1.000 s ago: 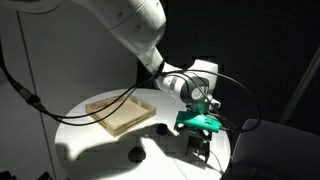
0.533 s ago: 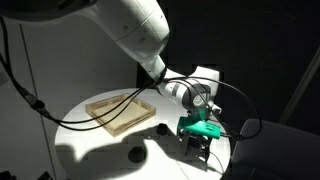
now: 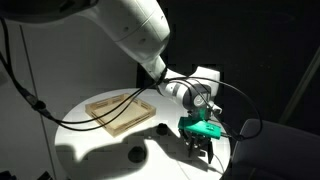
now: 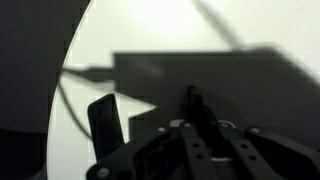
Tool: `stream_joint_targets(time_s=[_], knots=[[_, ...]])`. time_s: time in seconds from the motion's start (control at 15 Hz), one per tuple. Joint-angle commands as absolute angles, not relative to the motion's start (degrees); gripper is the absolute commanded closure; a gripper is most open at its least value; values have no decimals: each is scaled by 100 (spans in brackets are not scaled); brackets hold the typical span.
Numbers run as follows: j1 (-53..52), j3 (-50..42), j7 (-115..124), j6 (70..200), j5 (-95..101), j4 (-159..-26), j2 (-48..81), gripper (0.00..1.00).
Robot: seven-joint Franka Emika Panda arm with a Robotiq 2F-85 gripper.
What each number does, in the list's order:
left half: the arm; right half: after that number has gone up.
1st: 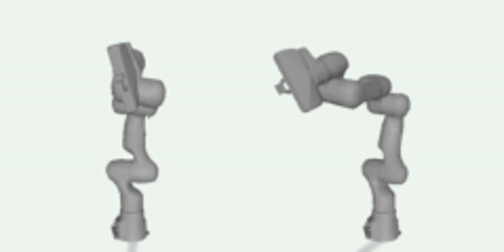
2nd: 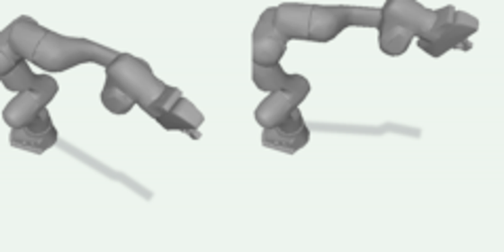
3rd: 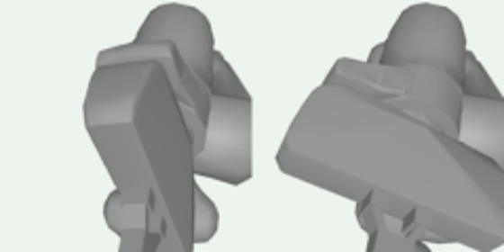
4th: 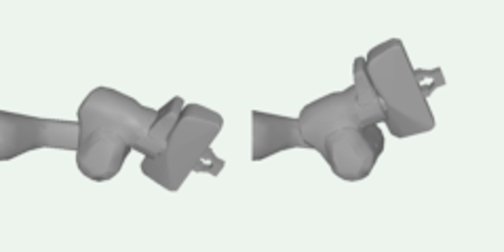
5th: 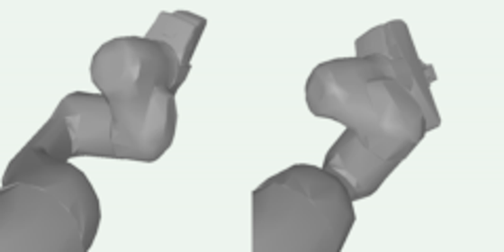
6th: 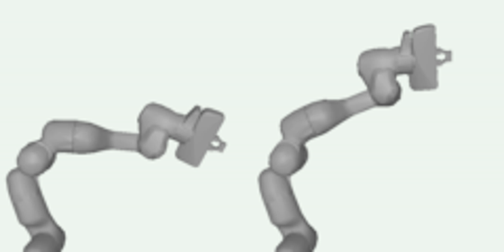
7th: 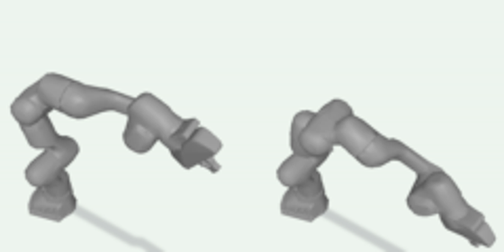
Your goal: Put the large black thing onto the tray
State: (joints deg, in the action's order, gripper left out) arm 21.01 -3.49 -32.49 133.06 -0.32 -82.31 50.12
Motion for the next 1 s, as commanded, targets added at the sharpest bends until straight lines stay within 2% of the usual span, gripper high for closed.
stream_joint_targets(time_s=[0.0, 0.47, 0.93], knots=[[2178, -295, -3249, 13171, 51, -8045, 5038, 100], [2106, -297, -3183, 13498, 56, -8522, 4538, 98], [1944, -231, -3110, 13684, 6, -9449, 3468, 98]])
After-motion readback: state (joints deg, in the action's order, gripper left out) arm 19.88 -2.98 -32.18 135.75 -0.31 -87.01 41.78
